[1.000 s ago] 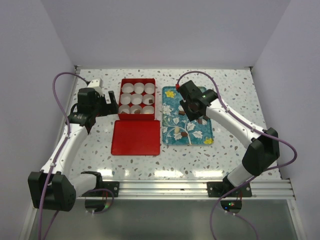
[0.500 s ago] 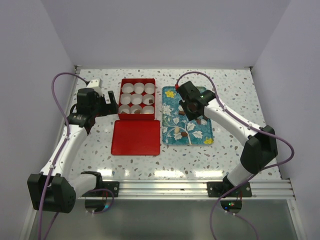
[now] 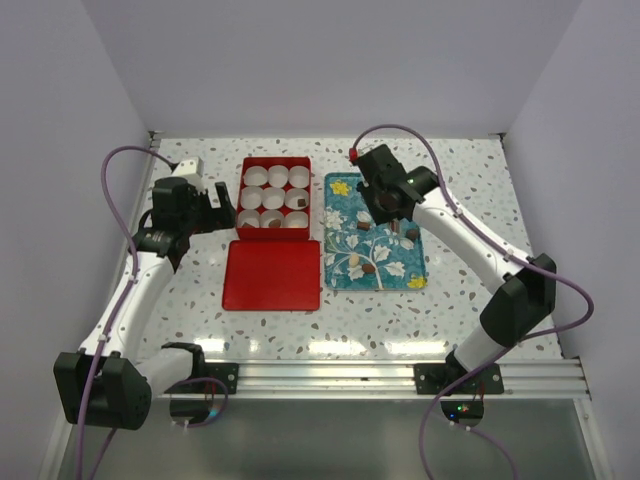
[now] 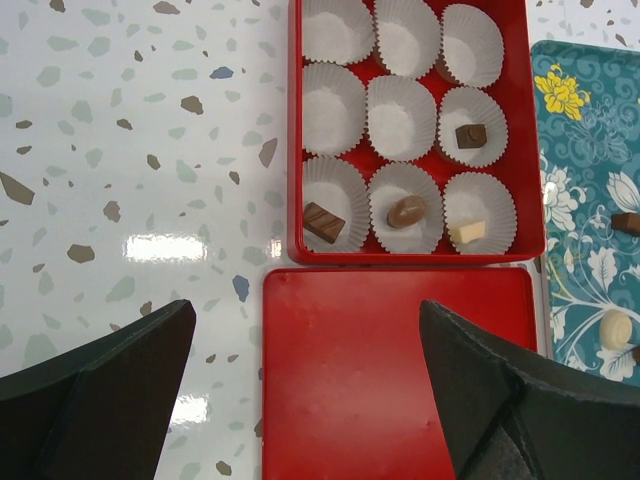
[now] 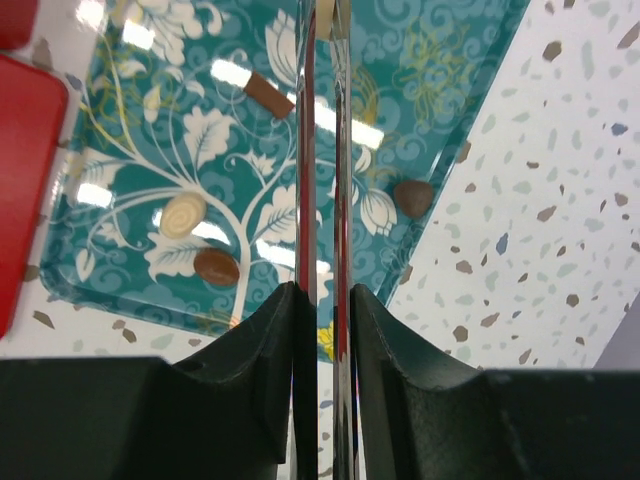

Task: Pack the chocolate

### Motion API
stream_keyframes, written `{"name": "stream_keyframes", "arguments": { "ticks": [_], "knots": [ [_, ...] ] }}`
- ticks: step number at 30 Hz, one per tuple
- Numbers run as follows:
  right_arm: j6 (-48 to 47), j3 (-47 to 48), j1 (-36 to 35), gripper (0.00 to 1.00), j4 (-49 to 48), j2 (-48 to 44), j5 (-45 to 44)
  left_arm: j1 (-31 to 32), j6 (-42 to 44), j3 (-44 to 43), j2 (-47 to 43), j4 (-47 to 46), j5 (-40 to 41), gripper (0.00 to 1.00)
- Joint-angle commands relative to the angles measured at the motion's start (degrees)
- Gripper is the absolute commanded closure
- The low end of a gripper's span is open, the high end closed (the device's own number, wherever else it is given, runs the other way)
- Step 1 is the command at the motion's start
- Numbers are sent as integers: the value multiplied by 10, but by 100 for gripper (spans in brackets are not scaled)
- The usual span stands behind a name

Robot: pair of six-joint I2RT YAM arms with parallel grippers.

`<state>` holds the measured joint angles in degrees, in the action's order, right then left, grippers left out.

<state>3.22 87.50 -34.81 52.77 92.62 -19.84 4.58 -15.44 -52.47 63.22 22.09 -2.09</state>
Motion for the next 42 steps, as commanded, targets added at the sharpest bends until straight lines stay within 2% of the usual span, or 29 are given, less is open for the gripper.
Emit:
{"name": "stream_keyframes", "arguments": {
  "ticks": [1, 8, 19, 35, 42],
  "knots": [
    [-9, 52, 2, 76, -2, -5, 2, 2, 3, 9, -14, -3, 7, 0],
    [-2, 118, -9, 76, -10, 20, 54, 2, 4, 7, -16, 3, 8, 0],
    [-4, 296, -107, 76, -8, 144, 93, 2, 4, 2, -21, 13, 13, 0],
    [-21, 362, -120, 74, -21, 246, 118, 2, 4, 5, -35, 25, 19, 0],
    [-27, 376, -120, 68, -22, 275, 117, 2, 4, 9, -39, 27, 19, 0]
  ]
}}
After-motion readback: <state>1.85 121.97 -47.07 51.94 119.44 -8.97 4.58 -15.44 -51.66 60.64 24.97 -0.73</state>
